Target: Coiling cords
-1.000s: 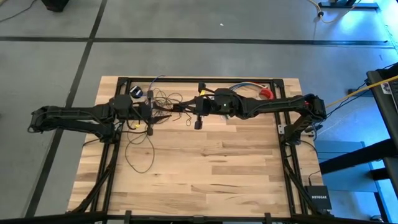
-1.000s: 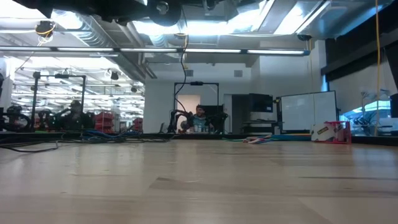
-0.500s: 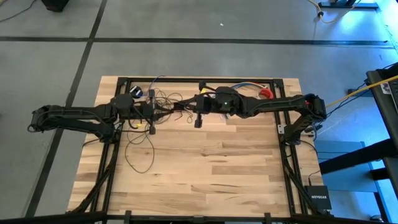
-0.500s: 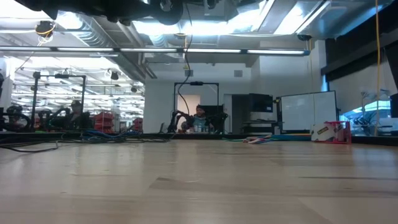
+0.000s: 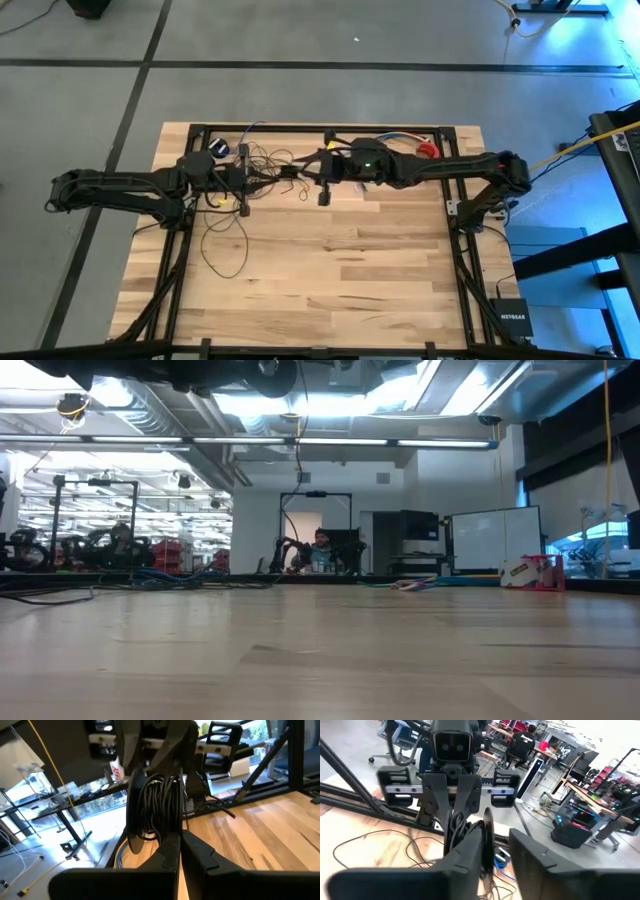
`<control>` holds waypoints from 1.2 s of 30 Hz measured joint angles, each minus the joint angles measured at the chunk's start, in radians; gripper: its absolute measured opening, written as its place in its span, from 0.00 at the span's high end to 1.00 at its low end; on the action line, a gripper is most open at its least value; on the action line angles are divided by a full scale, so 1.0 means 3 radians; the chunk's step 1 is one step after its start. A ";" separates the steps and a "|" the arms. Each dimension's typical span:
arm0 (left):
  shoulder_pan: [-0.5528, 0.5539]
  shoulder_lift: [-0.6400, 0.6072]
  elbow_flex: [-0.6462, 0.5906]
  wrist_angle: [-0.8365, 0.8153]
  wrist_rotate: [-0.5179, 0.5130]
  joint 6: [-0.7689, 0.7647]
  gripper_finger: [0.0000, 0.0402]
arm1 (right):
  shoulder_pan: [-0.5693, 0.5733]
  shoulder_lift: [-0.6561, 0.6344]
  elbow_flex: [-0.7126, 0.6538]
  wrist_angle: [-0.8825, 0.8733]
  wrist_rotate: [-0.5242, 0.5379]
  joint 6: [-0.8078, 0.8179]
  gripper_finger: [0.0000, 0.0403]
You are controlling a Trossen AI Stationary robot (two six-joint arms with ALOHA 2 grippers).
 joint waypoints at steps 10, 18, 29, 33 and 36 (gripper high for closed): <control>-0.0004 -0.0160 0.0004 -0.0026 -0.0007 0.0064 1.00 | 0.0091 -0.0727 -0.0057 -0.1267 -0.0194 0.0352 0.61; -0.0004 -0.0160 0.0004 -0.0026 0.0165 0.0039 1.00 | 0.0081 -0.0385 -0.0673 -0.0897 -0.0209 0.0465 0.65; -0.0005 -0.0160 0.0004 -0.0025 0.0343 0.0087 1.00 | 0.0083 -0.0060 -0.0707 -0.0078 -0.0227 0.0074 0.67; -0.0004 -0.0160 0.0004 -0.0027 0.0343 0.0087 1.00 | 0.0083 0.0001 -0.0707 0.0056 -0.0308 -0.0014 0.67; -0.0005 -0.0160 0.0004 -0.0031 0.0343 0.0087 1.00 | 0.0083 0.0003 -0.0707 0.0066 -0.0312 -0.0034 0.70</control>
